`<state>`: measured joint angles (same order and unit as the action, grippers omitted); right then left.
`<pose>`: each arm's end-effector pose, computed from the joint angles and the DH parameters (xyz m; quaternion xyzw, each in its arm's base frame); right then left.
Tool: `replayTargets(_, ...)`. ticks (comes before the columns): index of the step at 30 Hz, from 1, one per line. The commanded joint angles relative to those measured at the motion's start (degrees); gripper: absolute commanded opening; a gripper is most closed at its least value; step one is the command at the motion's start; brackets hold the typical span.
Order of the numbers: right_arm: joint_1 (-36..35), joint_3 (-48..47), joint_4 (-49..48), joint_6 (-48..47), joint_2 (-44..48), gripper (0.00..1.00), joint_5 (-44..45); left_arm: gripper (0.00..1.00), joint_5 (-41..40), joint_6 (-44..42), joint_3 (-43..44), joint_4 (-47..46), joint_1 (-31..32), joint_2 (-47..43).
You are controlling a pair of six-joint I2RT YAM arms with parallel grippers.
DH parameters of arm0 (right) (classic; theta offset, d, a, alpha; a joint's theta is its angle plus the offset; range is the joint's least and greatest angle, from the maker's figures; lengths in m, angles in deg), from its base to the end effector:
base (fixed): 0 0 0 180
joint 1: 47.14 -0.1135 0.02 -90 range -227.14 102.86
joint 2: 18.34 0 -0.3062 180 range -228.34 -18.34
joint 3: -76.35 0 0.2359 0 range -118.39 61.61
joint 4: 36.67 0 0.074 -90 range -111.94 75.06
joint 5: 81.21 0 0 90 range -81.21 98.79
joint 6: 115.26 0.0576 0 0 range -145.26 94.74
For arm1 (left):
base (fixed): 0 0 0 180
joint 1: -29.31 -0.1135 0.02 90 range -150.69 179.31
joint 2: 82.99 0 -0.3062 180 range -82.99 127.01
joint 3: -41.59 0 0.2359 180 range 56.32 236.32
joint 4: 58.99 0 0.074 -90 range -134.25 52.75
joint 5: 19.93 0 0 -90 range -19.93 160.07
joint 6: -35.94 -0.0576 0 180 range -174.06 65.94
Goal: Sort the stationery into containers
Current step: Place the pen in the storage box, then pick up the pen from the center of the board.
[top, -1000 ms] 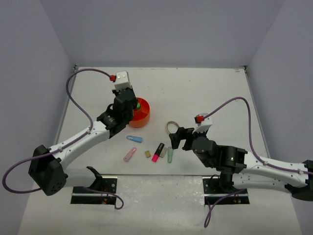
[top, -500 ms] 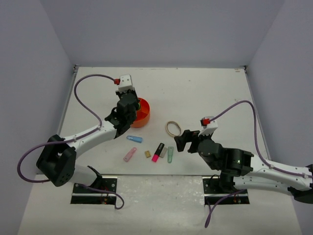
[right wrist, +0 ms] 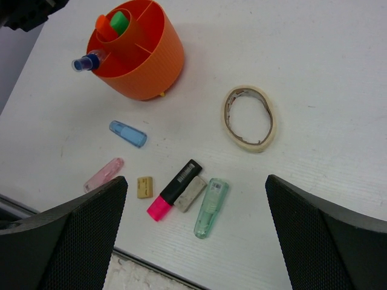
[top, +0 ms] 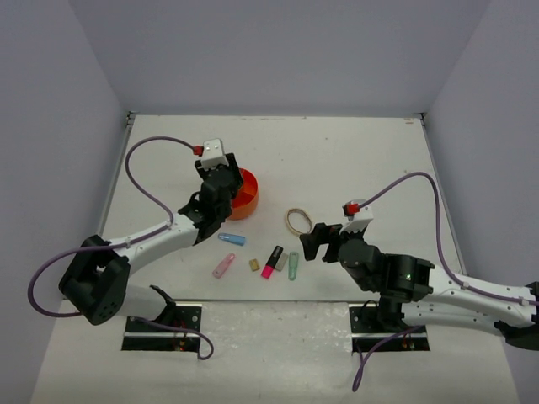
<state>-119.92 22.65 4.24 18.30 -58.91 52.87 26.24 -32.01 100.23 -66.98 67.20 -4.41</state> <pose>0.0736 0.1020 0.3125 -0.0126 0.8169 0.2375 0.5256 0.2567 -0.1492 0.3093 -0.1335 0.7462 -0.0406 0.6509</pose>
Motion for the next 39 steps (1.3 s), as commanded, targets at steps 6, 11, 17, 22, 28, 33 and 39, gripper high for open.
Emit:
replayTargets(6,7.07,-2.87,-0.44,1.45,-9.20,0.99,-9.03,0.82,5.82,9.67,2.57,15.13,0.08,-17.57)
replayTargets(11,8.82,-6.77,2.37,4.26,-18.04,0.99,-12.26,0.96,18.19,11.98,5.89,28.95,0.40,-21.00)
replayTargets(17,13.96,-8.18,7.16,8.50,-17.52,0.99,-10.97,0.81,24.86,11.23,7.65,42.58,9.01,-16.37)
replayTargets(22,15.93,-7.95,10.81,7.40,-11.29,0.99,-10.93,0.61,23.43,12.40,8.22,47.81,18.69,-8.42)
replayTargets(28,16.18,-7.13,14.27,6.07,-6.76,0.99,-11.15,0.52,24.25,15.40,5.89,47.32,26.53,-0.23)
replayTargets(33,16.18,-6.48,14.34,5.67,-7.58,0.99,-12.25,0.52,24.58,16.42,7.49,47.51,30.98,7.22)
replayTargets(39,16.18,-5.98,14.34,6.01,-8.24,0.99,-12.67,0.50,23.13,19.48,7.07,49.30,33.51,10.60)
